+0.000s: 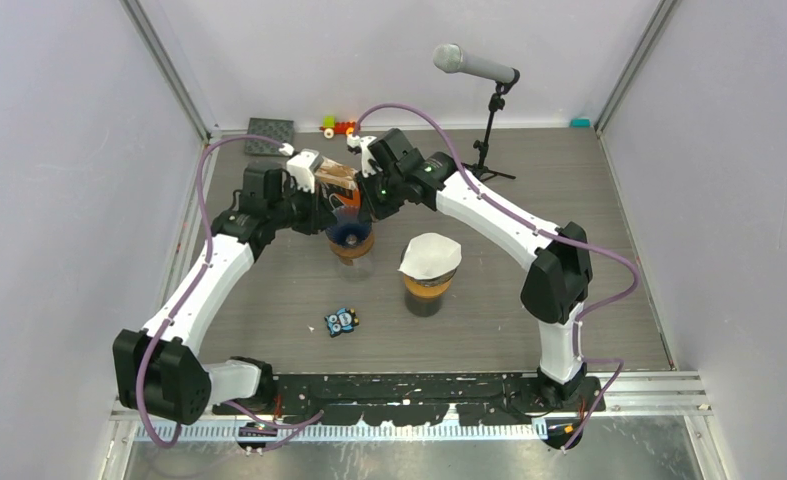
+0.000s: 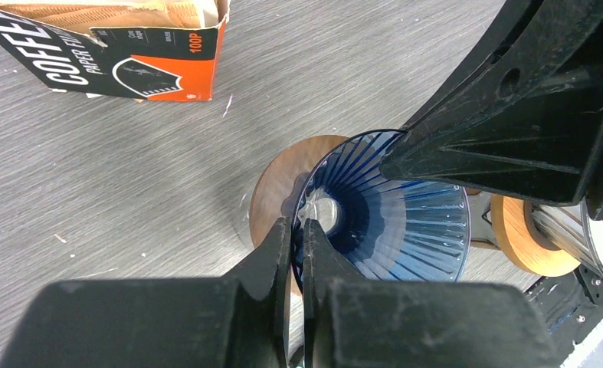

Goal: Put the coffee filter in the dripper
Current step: Place the coffee dripper in the dripper holder.

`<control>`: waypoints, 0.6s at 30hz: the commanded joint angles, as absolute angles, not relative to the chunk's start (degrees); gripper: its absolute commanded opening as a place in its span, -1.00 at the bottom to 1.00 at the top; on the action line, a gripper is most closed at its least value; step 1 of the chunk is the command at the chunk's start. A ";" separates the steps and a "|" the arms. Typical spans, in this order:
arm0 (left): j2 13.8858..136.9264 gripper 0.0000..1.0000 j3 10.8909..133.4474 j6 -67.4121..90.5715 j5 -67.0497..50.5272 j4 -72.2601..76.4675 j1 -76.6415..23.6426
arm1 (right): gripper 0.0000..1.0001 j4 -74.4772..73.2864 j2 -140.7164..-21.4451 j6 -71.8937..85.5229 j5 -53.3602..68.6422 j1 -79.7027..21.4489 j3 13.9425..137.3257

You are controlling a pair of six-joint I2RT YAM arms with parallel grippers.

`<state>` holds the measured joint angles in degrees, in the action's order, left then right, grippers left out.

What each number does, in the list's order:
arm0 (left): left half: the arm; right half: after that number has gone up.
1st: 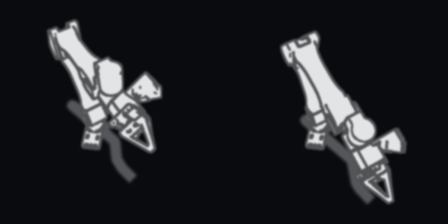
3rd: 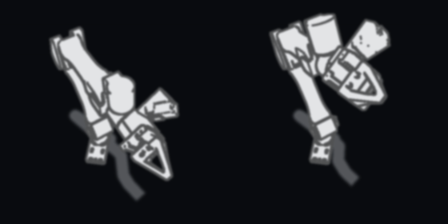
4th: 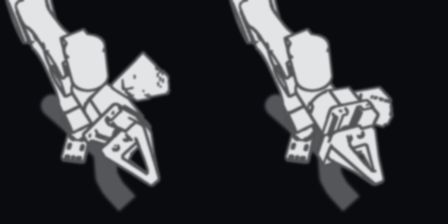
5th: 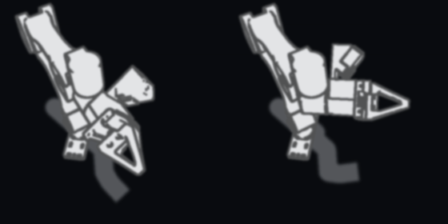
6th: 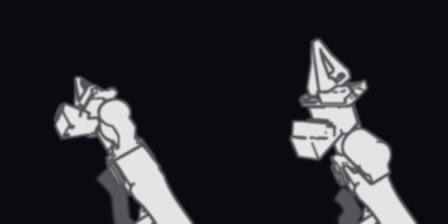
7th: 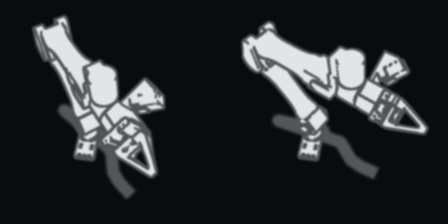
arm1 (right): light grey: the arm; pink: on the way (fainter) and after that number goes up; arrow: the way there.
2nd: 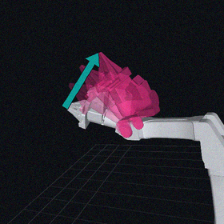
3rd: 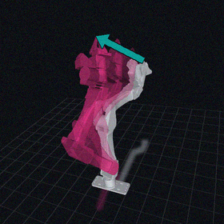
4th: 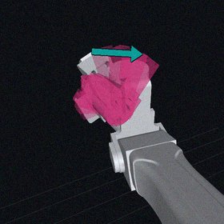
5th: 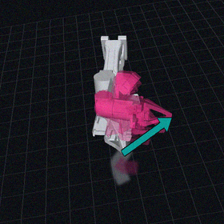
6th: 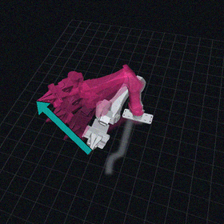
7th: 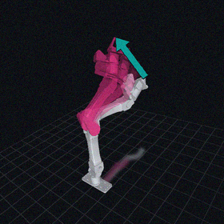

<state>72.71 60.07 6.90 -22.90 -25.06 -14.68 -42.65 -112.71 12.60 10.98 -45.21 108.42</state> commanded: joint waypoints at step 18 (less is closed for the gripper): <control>74.90 -1.00 52.35 -3.38 -19.68 -31.23 -18.76 | -0.99 -40.03 -115.67 4.73 4.53 -50.27 96.39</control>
